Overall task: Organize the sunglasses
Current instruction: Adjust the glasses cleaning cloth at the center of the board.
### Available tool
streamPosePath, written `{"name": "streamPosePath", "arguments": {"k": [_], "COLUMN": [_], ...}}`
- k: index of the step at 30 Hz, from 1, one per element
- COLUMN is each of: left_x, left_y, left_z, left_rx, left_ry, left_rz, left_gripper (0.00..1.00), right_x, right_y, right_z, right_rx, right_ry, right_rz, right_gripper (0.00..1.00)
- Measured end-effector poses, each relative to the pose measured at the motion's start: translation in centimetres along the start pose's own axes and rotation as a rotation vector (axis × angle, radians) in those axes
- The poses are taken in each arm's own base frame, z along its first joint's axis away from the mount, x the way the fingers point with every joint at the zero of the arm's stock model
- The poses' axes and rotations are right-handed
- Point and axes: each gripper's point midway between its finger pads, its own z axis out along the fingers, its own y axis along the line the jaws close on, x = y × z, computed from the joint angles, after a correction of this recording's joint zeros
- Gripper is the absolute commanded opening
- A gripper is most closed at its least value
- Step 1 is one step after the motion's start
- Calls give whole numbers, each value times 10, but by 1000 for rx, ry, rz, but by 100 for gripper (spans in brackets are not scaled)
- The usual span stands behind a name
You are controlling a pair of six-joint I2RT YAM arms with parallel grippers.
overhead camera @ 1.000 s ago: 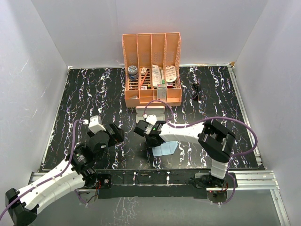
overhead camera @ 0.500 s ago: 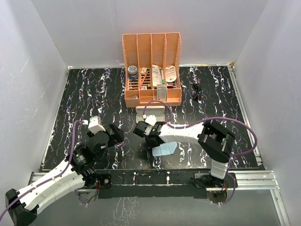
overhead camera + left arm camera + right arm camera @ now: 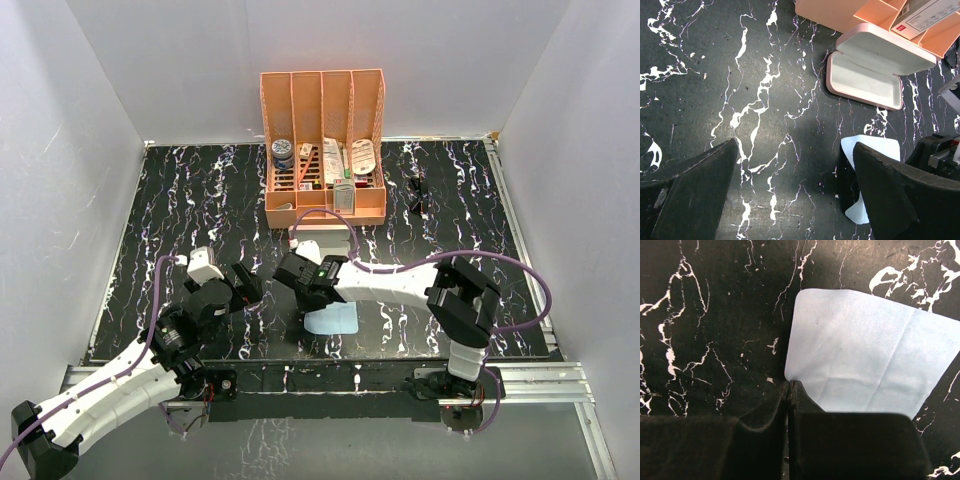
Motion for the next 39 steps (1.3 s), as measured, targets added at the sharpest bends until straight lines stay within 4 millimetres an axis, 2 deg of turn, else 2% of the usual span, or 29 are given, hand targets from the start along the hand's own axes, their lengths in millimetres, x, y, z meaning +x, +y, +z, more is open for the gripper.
{"name": "streamPosePath", "arguments": {"k": [8, 14, 23, 39], "left_x": [0, 1, 3, -1], "left_y": [0, 1, 1, 2], "left_z": [0, 1, 2, 0], "left_rx": [-2, -6, -13, -9], "left_ry": [-2, 2, 9, -7], "left_rz": [0, 4, 11, 1], "left_gripper": [99, 99, 99, 99], "right_x": [-5, -12, -14, -45], "right_y": [1, 2, 3, 32], "right_z": [-9, -25, -27, -41], "right_rx": [-9, -33, -37, -102], "right_ry": [-10, -38, -42, -98], "right_rz": [4, 14, 15, 30], "right_gripper": [0, 0, 0, 0]}}
